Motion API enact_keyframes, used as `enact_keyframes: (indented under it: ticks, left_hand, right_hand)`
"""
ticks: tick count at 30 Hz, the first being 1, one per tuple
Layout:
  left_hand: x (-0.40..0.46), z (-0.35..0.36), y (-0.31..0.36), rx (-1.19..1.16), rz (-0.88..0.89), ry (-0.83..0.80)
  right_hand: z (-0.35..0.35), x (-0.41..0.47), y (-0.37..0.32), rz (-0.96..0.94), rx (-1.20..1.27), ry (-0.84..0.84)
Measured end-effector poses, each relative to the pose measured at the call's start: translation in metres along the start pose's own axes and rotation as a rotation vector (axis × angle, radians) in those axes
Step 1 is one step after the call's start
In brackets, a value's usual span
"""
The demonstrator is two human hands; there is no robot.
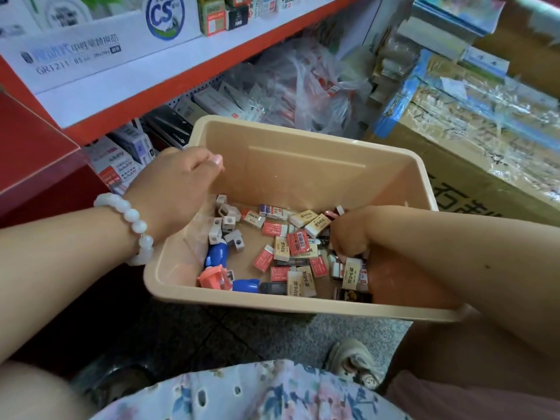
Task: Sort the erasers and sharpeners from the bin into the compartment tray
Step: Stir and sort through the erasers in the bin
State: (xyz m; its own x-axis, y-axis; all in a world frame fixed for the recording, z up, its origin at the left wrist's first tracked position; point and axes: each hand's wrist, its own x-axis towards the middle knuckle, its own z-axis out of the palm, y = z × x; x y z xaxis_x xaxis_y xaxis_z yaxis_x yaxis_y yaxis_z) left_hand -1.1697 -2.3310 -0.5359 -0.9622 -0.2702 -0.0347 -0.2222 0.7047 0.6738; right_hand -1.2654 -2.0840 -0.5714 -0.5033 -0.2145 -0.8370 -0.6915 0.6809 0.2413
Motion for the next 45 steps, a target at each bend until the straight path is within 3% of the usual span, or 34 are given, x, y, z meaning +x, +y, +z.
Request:
enact_keyframes:
  ticks: [10,17,20,23,25,31,37,40,42,45]
  left_hand:
    - [-0.002,-0.001,0.002,-0.013,-0.008,-0.013]
    - [-0.003,0.000,0.001,-0.027,-0.008,-0.017]
    - [-0.003,0.000,0.001,-0.010,-0.007,-0.007]
    - [-0.002,0.000,0.000,-0.003,0.002,-0.020]
    - [-0.001,-0.001,0.000,-0.018,-0.006,-0.033]
    - [-0.001,-0.001,0.000,-0.006,-0.015,-0.024]
    - [0.000,0.000,0.000,-0.014,-0.019,-0.024]
    - [-0.001,-0.001,0.002,0.003,-0.020,-0.016]
    - [-0.002,-0.001,0.003,-0.007,-0.020,-0.016]
    - [-0.003,-0.002,0.004,-0.016,-0.015,-0.016]
  right_hand:
    - [-0.017,0.004,0.004,-0.167,0.489,0.213]
    - [-0.010,0.001,0.000,-0.142,0.174,0.053]
    - [-0.014,-0.005,0.008,-0.149,0.296,-0.003]
    - [-0.019,-0.004,0.016,-0.082,0.516,0.172]
    - [-0.021,0.002,0.020,-0.055,0.519,0.242]
    - [-0.022,0.010,0.012,-0.054,0.355,0.065]
    - [-0.021,0.007,0.010,-0.085,0.282,0.045]
    - [-0.018,0.015,0.011,-0.170,0.494,-0.076]
    - [-0.019,0.015,0.013,-0.132,0.661,-0.039]
    - [-0.020,0.017,0.014,-0.047,0.531,0.037]
